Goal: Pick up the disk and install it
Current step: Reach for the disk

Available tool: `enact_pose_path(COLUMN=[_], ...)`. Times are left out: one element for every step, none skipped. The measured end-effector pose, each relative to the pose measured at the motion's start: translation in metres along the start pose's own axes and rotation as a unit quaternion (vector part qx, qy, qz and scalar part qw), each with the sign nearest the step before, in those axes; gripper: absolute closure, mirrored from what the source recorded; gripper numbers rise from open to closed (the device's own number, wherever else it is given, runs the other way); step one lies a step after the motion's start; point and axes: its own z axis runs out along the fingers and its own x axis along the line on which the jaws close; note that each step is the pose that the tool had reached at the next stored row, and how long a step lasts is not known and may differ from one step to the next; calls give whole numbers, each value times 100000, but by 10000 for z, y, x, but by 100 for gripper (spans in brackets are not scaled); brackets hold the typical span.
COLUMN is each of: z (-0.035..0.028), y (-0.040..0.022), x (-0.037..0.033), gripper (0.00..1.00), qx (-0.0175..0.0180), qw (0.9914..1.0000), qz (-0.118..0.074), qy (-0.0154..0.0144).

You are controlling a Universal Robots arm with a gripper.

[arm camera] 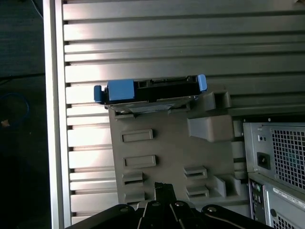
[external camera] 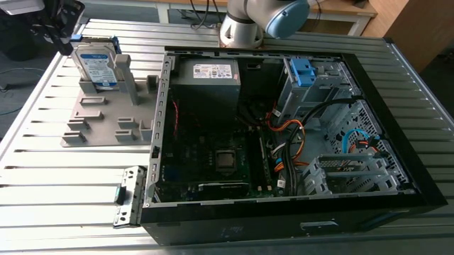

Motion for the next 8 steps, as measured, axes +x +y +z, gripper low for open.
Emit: enact_pose_path(z=[6, 12, 19, 25, 31, 38, 44, 50], y=[0, -1, -1, -1, -1, -2, -2, -2], x=[0, 0, 1, 1, 1, 1, 1, 1], gripper=[89, 89, 89, 89, 89, 89, 89, 89], qx=[-1, 1, 0, -1, -1, -1, 0, 0], qw=[100000, 100000, 100000, 100000, 100000, 100000, 100000, 100000], qz=[0, 0, 2, -1, 0, -1, 0, 0], qy=[-1, 1, 1, -1, 1, 0, -1, -1])
